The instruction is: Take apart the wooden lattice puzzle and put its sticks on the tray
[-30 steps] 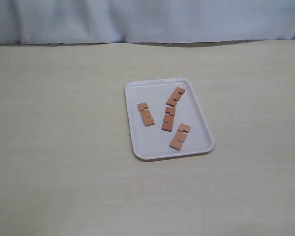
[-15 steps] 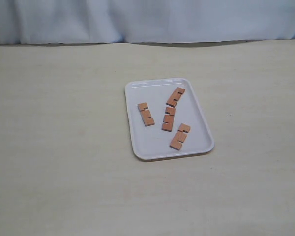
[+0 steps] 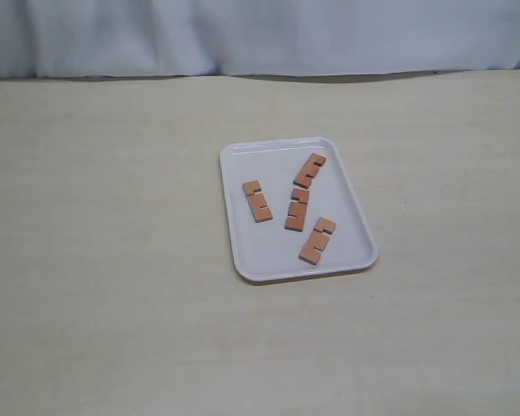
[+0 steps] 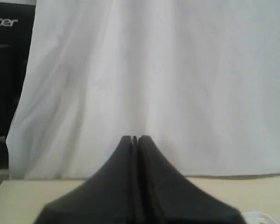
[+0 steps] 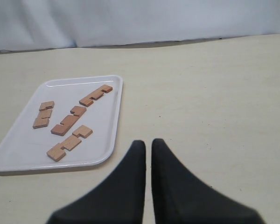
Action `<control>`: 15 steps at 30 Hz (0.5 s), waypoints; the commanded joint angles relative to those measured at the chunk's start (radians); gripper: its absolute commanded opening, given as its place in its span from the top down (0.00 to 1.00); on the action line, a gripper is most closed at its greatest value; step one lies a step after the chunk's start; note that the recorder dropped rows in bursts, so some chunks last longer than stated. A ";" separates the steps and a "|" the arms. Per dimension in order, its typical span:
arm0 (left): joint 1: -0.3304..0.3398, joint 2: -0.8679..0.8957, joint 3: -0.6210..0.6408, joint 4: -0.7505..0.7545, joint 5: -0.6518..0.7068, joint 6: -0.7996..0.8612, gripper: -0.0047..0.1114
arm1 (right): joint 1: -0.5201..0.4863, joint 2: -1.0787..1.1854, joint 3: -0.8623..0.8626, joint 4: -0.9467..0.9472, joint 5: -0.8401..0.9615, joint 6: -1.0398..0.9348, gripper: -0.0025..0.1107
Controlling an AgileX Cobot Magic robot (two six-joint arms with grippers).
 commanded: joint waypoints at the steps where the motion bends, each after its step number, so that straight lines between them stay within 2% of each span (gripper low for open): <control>1: -0.007 -0.002 0.104 -0.010 -0.057 -0.006 0.96 | -0.006 -0.004 0.002 0.000 -0.001 0.000 0.94; 10: -0.007 -0.002 0.293 -0.010 -0.175 -0.006 0.96 | -0.006 -0.004 0.002 0.000 -0.001 0.000 0.94; 12: -0.007 -0.002 0.293 -0.012 -0.194 -0.006 0.96 | -0.006 -0.004 0.002 0.000 -0.001 0.000 0.94; 15: -0.007 -0.002 0.293 -0.014 -0.147 -0.006 0.96 | -0.006 -0.004 0.002 0.000 -0.001 0.000 0.94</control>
